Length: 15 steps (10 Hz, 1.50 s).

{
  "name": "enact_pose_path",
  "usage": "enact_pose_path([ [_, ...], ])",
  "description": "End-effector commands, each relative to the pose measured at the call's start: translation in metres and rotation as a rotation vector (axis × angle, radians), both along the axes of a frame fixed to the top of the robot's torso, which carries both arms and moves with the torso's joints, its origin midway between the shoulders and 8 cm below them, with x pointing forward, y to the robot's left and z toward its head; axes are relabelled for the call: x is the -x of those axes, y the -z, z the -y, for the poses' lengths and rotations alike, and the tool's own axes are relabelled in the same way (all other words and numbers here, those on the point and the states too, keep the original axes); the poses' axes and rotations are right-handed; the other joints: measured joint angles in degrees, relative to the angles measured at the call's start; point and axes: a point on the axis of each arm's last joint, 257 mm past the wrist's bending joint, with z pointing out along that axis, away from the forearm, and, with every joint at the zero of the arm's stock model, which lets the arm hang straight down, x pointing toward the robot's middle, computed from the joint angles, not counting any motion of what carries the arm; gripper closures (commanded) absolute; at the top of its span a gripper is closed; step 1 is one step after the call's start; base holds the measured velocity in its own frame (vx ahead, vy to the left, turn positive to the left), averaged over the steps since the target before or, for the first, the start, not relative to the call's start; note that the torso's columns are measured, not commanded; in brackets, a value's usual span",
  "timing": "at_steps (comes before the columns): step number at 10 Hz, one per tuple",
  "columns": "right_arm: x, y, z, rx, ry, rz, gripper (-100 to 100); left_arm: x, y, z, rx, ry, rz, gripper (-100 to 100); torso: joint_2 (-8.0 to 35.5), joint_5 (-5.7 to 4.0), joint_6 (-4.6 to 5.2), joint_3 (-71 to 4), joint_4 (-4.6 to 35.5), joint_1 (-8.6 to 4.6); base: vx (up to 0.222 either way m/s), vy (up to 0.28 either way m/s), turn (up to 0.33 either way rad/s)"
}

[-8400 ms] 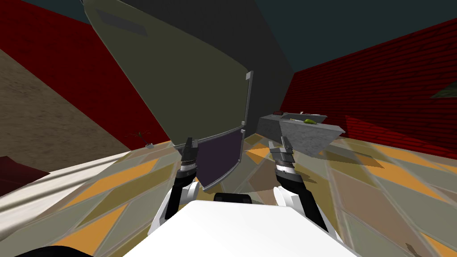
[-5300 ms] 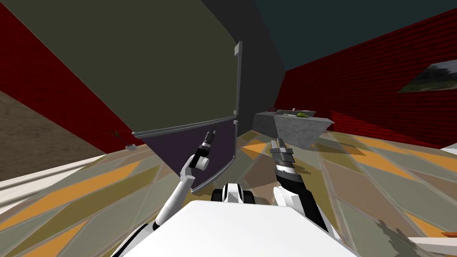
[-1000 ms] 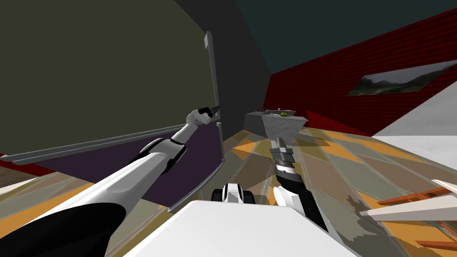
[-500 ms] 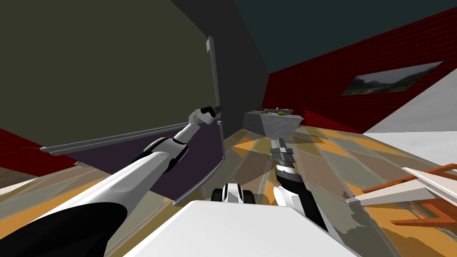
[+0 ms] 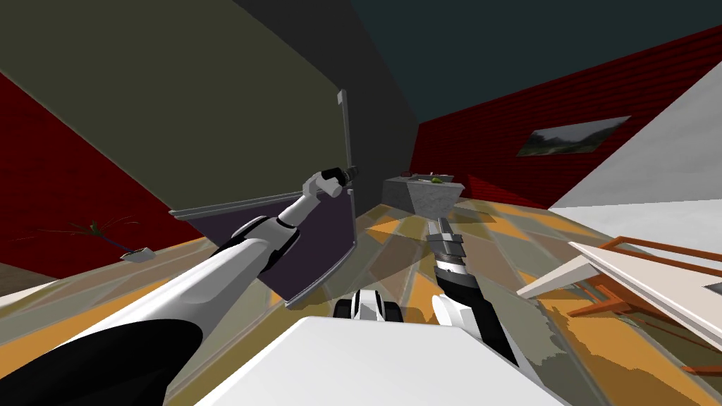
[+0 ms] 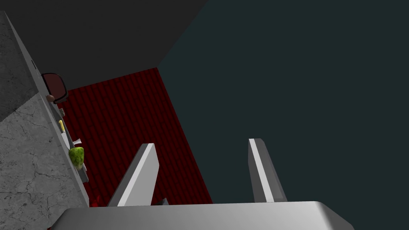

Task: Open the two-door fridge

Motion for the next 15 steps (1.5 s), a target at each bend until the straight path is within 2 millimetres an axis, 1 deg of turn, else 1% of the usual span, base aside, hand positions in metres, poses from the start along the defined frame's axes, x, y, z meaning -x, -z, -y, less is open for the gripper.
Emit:
enact_pose_path([
  [1,0.000,0.000,0.000,0.000,0.000,0.000,0,0.020,0.000,0.034,-0.002,0.074,-0.002,100,0.02,0.00,0.03,-0.02,-0.03,0.02,-0.191,0.059,-0.068],
  [2,0.000,0.000,0.000,0.000,0.000,0.000,0,0.029,0.001,0.049,-0.003,0.108,-0.004,100,0.29,0.05,0.02,0.14,0.06,0.21,-0.230,0.072,-0.061],
  [3,0.000,0.000,0.000,0.000,0.000,0.000,0,0.022,0.002,0.036,-0.002,0.086,-0.004,100,0.53,0.07,0.01,0.31,0.15,0.24,-0.107,0.029,-0.018],
  [4,0.000,0.000,0.000,0.000,0.000,0.000,0,0.024,-0.005,0.036,-0.004,0.088,0.001,-100,0.21,0.03,-0.02,0.14,0.09,0.09,0.074,0.045,-0.013],
  [6,0.000,0.000,0.000,0.000,0.000,-0.001,0,0.024,-0.010,0.034,-0.004,0.084,0.004,-100,-0.52,0.06,0.00,-0.35,-0.19,0.20,0.206,0.083,-0.012],
  [10,0.000,0.000,0.000,0.000,0.000,0.000,0,0.026,-0.026,0.025,-0.004,0.068,0.011,-100,0.48,0.03,0.01,0.28,0.13,0.12,0.231,0.088,-0.015],
  [15,0.000,0.000,0.000,0.000,0.000,0.000,0,0.028,-0.046,0.014,-0.003,0.051,0.019,-100,0.37,0.01,0.02,0.21,0.10,0.05,0.192,0.092,-0.014],
])
